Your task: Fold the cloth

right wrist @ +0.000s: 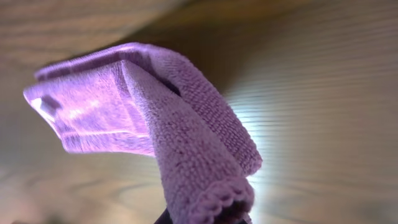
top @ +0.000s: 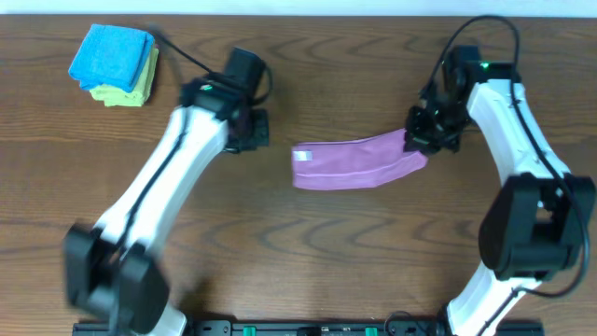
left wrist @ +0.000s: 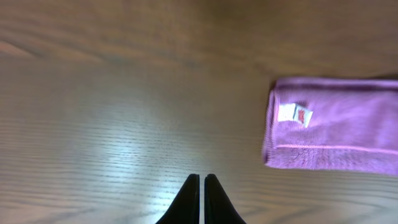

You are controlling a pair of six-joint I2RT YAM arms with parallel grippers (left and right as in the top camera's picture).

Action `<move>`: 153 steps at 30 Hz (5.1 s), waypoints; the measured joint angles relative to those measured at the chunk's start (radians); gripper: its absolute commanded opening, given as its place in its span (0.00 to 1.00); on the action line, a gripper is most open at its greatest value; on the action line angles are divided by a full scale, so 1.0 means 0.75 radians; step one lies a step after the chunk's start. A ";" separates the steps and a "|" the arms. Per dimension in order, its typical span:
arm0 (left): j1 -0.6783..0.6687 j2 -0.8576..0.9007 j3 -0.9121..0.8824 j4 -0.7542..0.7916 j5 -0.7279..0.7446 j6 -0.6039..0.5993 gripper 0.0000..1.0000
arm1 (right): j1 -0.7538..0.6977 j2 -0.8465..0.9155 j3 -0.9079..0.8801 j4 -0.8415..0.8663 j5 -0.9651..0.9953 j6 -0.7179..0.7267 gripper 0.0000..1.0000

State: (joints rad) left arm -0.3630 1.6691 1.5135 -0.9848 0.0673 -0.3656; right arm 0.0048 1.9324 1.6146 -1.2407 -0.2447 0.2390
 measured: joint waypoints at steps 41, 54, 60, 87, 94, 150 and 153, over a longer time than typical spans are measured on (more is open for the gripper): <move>0.002 -0.624 0.007 -0.248 -0.013 0.040 0.06 | 0.699 0.267 0.027 0.403 -0.116 0.219 0.16; 0.002 -0.398 -0.529 0.452 0.010 0.072 0.06 | 0.376 0.087 0.148 0.195 -0.113 0.031 0.01; -0.004 -0.099 -0.636 0.857 0.286 0.014 0.50 | 0.233 0.058 0.123 0.168 0.020 -0.021 0.01; -0.165 0.419 -0.628 1.392 0.951 -0.191 0.83 | 0.071 0.085 -0.395 0.649 -0.045 -0.086 0.02; -0.192 0.428 -0.620 1.399 0.964 -0.217 0.80 | 0.185 0.116 -0.395 0.702 -0.064 -0.050 0.02; 1.077 0.316 -0.056 1.271 0.957 0.042 0.05 | 0.016 -0.096 -0.291 0.284 -0.069 -0.086 0.02; 1.077 0.450 0.020 1.268 0.945 0.067 0.06 | 0.016 -0.096 -0.291 0.264 -0.069 -0.086 0.02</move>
State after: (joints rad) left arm 0.4450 2.0068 1.5288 -0.0341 0.7757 -0.3157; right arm 0.0170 1.8603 1.3960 -1.0424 -0.2966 0.1745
